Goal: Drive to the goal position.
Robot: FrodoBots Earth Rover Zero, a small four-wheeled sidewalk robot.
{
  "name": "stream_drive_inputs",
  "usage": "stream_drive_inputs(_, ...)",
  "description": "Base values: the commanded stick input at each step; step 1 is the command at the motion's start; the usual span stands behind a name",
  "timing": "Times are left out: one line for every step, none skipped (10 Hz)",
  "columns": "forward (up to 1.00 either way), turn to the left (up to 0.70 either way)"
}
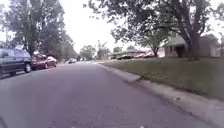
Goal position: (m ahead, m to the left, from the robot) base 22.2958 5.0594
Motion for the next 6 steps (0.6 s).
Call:
stream_drive_inputs(1.0,0.37)
stream_drive_inputs(1.0,0.09)
stream_drive_inputs(1.0,0.02)
stream_drive_inputs(1.0,0.02)
stream_drive_inputs(1.0,0.0)
stream_drive_inputs(1.0,0.01)
